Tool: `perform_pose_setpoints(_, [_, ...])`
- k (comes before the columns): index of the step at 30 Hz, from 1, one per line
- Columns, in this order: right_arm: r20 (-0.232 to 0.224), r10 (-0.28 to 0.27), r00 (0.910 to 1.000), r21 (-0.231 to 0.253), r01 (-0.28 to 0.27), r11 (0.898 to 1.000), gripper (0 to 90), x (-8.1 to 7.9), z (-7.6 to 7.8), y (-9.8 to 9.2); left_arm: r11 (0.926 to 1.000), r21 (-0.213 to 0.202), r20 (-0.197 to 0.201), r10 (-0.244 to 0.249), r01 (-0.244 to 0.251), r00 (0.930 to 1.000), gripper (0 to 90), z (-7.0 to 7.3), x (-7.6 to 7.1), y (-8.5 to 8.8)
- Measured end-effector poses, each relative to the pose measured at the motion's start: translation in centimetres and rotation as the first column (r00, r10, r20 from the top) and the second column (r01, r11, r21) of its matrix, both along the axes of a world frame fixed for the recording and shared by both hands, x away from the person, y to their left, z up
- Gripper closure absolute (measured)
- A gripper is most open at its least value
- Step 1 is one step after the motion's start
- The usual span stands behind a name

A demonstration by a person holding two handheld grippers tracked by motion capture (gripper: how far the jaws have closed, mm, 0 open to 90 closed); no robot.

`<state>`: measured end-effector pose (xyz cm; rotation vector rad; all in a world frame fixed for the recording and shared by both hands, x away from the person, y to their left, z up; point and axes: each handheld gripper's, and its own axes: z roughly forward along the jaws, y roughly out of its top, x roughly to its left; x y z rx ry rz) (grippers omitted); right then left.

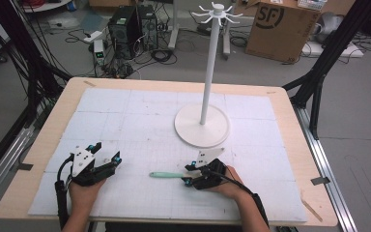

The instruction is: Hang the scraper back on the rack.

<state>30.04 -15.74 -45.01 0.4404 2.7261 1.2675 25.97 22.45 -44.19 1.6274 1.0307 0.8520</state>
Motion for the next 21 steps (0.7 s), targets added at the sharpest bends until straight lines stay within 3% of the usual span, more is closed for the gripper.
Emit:
perform_pose_setpoints(15, [0.024, 0.006, 0.9997, -0.007, -0.005, 1.000, 57.4, -0.15, -0.04, -0.04, 1.0000, 0.002, 0.000, 0.000, 0.000, 1.0000, 27.3, -0.01, -0.03, 0.02])
perform_pose_setpoints(21, [0.021, 0.023, 0.9995, -0.005, -0.023, 1.000, 70.6, -0.19, -0.03, -0.08, 1.0000, 0.002, 0.001, 0.001, -0.001, 1.0000, 27.4, 0.00, -0.03, 0.03])
